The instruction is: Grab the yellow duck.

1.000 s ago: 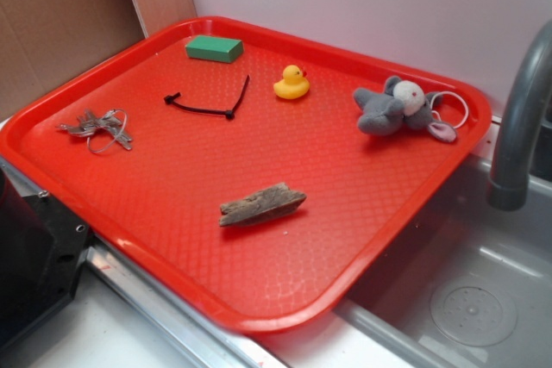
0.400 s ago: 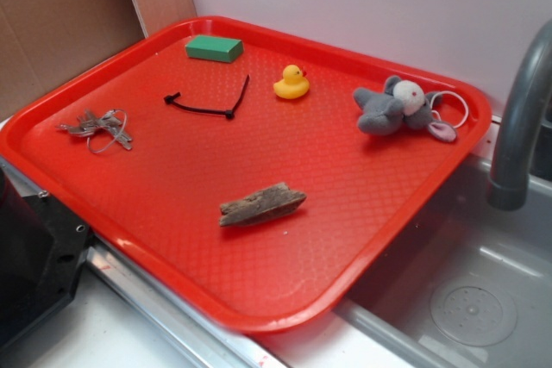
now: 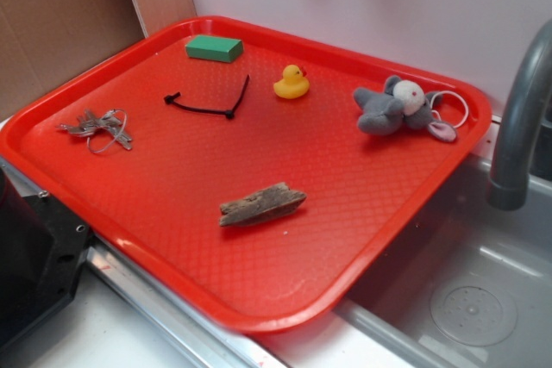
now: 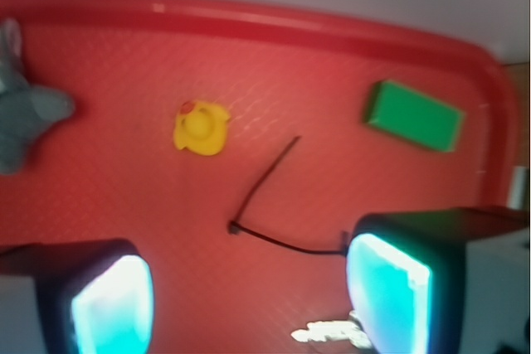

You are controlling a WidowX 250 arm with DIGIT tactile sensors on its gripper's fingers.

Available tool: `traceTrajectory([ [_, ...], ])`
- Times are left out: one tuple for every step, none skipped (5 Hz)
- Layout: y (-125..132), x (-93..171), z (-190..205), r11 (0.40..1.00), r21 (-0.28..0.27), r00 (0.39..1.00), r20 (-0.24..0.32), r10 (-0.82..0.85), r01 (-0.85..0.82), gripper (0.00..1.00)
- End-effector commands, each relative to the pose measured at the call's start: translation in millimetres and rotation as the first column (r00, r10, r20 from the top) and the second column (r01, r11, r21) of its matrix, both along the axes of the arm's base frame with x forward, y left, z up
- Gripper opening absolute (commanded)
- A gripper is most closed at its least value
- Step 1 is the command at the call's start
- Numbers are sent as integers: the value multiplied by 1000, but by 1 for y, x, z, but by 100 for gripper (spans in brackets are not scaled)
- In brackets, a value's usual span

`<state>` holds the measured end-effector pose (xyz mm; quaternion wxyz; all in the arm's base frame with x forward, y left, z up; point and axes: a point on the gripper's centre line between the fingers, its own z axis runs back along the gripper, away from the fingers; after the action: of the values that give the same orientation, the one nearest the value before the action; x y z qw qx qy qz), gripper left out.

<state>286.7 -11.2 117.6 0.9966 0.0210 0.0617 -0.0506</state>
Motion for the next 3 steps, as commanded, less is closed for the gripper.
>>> traceTrajectory([
  [-2,-4,-19,999,2,998,43,45,-46,100],
  [6,2,-25,997,19,992,99,75,-77,100],
  [11,7,-37,996,-5,990,107,87,-87,100],
])
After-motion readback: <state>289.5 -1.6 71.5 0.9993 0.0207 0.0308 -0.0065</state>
